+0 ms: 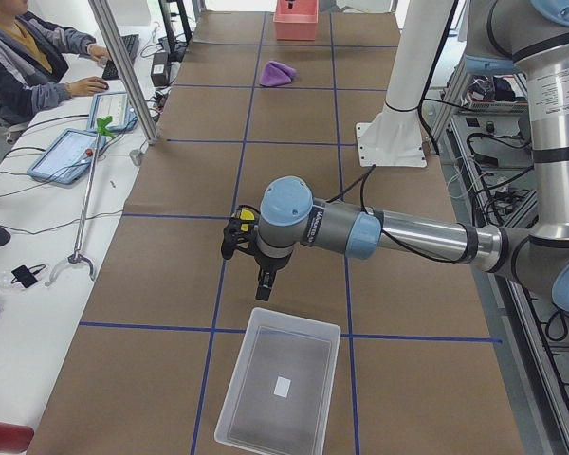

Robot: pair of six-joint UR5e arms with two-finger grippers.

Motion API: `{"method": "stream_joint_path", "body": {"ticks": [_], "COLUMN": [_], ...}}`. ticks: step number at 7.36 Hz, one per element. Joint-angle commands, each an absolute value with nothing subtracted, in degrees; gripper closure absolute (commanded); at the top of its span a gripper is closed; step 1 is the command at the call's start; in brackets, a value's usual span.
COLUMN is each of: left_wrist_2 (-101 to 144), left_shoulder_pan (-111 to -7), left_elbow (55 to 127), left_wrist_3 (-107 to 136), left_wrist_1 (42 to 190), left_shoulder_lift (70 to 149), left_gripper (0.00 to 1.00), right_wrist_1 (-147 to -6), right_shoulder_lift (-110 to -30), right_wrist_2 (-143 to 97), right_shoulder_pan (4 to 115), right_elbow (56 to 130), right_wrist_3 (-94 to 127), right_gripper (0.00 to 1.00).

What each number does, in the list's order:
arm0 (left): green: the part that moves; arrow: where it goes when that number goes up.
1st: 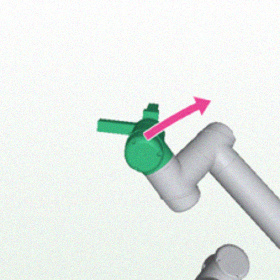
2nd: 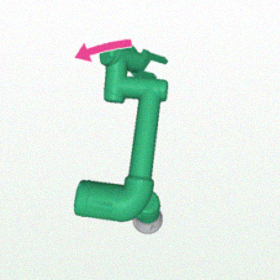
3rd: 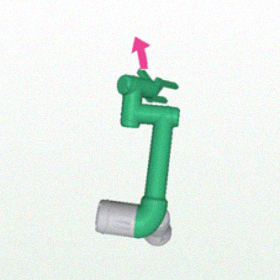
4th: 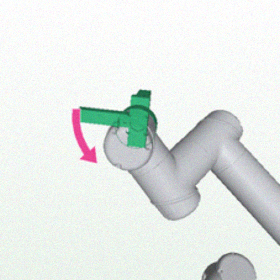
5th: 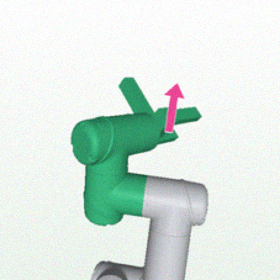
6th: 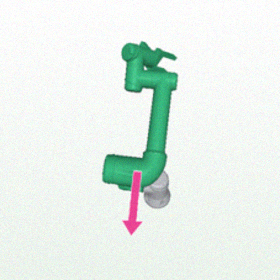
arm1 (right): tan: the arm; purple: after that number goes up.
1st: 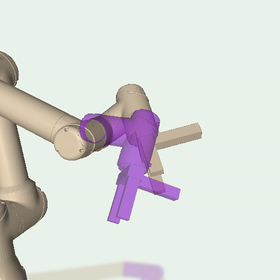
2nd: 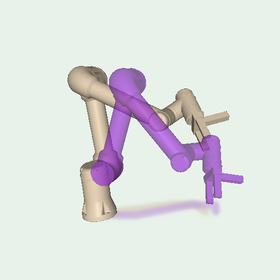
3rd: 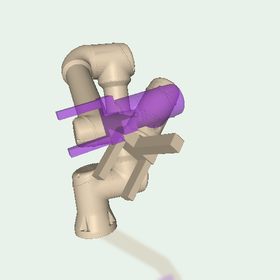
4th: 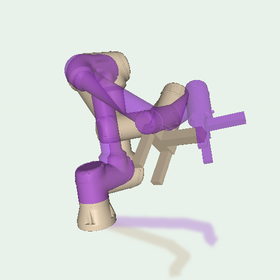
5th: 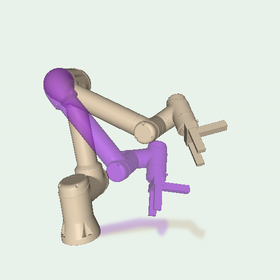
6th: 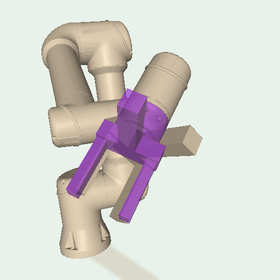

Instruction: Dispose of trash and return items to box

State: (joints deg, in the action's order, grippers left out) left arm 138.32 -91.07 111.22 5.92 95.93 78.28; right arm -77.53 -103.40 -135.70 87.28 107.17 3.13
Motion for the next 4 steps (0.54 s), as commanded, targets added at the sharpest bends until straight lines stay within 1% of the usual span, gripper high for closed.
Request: {"method": "stream_joint_path", "body": {"ticks": [1, 2, 3, 4], "left_wrist_2": [137.9, 136.1, 129.1, 128.0], "left_shoulder_pan": [-86.2, -80.4, -73.9, -70.6], "left_elbow": [111.3, 111.0, 110.6, 106.5], "left_wrist_3": [15.1, 26.2, 34.8, 38.1], "left_wrist_1": [96.1, 96.1, 95.7, 95.6], "left_shoulder_lift": [79.4, 84.0, 88.8, 93.6], "left_gripper": [0.02, 0.02, 0.02, 0.02], "right_wrist_1": [-77.4, -77.4, -77.4, -77.4], "right_shoulder_lift": [-103.4, -103.4, -103.3, -103.4], "right_wrist_2": [-135.7, -135.7, -135.7, -135.8], "right_shoulder_pan": [87.0, 87.0, 86.6, 86.5], "right_elbow": [107.4, 107.5, 107.5, 107.5], "right_wrist_3": [2.7, 2.6, 2.8, 3.1], "right_gripper": [0.00, 0.00, 0.00, 0.00]}}
